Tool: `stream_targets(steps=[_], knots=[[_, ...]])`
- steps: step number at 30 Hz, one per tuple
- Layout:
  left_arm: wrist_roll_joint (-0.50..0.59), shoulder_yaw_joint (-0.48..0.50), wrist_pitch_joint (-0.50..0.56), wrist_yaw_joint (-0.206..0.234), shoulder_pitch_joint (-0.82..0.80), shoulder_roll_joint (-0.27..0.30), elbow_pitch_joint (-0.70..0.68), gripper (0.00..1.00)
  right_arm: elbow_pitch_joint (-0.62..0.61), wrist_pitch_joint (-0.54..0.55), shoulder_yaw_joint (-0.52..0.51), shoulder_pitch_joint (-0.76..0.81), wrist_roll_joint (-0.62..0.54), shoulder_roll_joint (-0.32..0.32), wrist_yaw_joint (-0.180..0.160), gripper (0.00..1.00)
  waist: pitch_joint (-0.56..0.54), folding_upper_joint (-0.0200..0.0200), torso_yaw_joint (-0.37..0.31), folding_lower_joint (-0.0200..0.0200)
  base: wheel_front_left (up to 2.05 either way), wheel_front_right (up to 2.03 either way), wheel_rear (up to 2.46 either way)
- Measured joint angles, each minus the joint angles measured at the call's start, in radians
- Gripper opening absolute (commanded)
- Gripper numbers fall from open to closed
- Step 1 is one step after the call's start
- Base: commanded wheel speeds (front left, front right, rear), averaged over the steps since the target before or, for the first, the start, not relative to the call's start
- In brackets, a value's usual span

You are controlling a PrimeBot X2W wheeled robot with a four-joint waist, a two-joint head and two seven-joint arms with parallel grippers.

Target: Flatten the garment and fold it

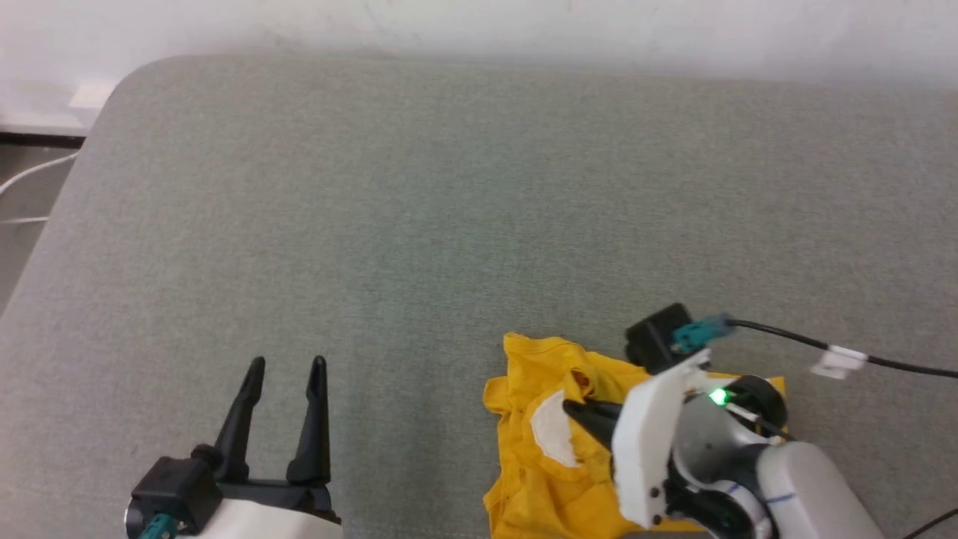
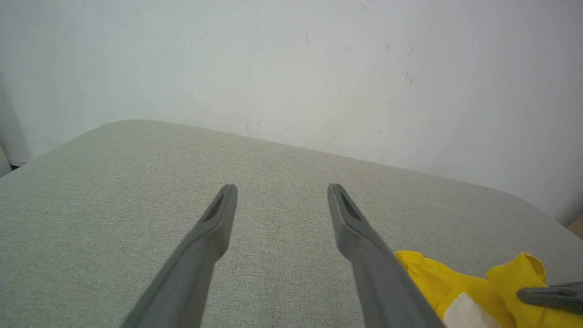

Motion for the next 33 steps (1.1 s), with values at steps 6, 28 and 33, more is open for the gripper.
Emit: stream_targets(steps=[6, 28, 33], knots=[[-0.003, -0.019, 0.0, 0.0, -0.017, 0.003, 0.016, 1.0, 0.159, -0.051, 0.069, -0.056, -0.024, 0.013, 0.0, 0.0, 0.002, 0.0, 0.03, 0.0, 0.0, 0.0, 0.0], [-0.017, -0.025, 0.0, 0.0, -0.032, 0.006, 0.03, 1.0, 0.329, -0.188, 0.007, -0.172, 0.051, 0.05, 0.001, 1.0, -0.014, 0.0, 0.01, 0.0, 0.0, 0.0, 0.0], [-0.017, -0.021, 0.0, 0.0, -0.032, 0.006, 0.022, 1.0, 0.156, -0.216, -0.133, -0.122, 0.014, 0.027, 0.001, 1.0, -0.009, 0.0, -0.021, 0.0, 0.0, 0.0, 0.0]])
